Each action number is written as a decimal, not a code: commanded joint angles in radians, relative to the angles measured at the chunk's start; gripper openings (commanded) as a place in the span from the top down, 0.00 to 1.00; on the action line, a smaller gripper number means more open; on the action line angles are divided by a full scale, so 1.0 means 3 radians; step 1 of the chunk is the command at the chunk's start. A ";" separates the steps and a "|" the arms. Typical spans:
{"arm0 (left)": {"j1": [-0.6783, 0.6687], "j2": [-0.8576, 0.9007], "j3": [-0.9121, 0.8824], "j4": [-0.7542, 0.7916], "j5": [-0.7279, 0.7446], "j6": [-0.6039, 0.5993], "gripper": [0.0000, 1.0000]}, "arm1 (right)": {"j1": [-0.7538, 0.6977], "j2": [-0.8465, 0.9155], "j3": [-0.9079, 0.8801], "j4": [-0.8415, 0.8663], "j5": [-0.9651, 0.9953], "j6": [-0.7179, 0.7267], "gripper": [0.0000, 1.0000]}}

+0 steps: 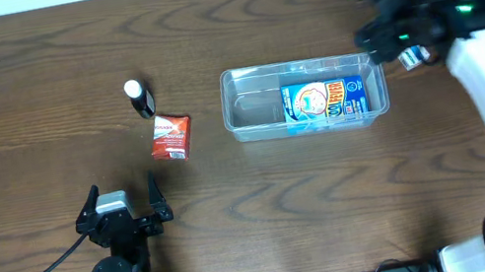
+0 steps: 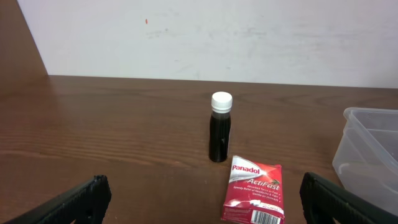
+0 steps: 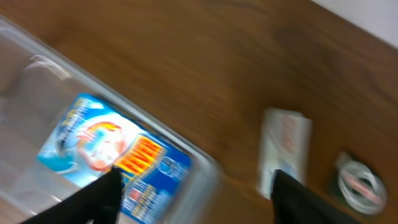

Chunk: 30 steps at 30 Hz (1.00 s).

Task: Pack container
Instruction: 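Raise the right gripper and move it to the white Panadol box, then grasp the white Panadol box with the right gripper and lift it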

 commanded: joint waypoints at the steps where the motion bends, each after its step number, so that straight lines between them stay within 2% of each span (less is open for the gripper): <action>1: 0.0024 -0.0020 -0.0078 -0.0108 -0.0005 0.0020 0.02 | -0.0277 -0.0004 -0.0004 -0.0111 0.0205 0.0095 0.10; 3: 0.0024 -0.0020 -0.0078 -0.0108 -0.0005 0.0020 0.02 | -0.0448 0.0006 -0.0009 -0.0182 0.0200 0.0097 0.01; 11: 0.0024 -0.0020 -0.0078 -0.0108 -0.0005 0.0020 0.02 | -0.0828 0.0006 -0.0015 -0.0221 0.0191 0.0099 0.01; 23: 0.0024 -0.0020 -0.0078 -0.0108 -0.0005 0.0020 0.02 | -0.0833 0.0245 -0.0018 -0.0024 0.0151 0.0170 0.01; 30: 0.0024 -0.0020 -0.0078 -0.0108 -0.0005 0.0020 0.02 | -0.0833 0.0679 -0.0019 0.0443 -0.0148 0.0083 0.01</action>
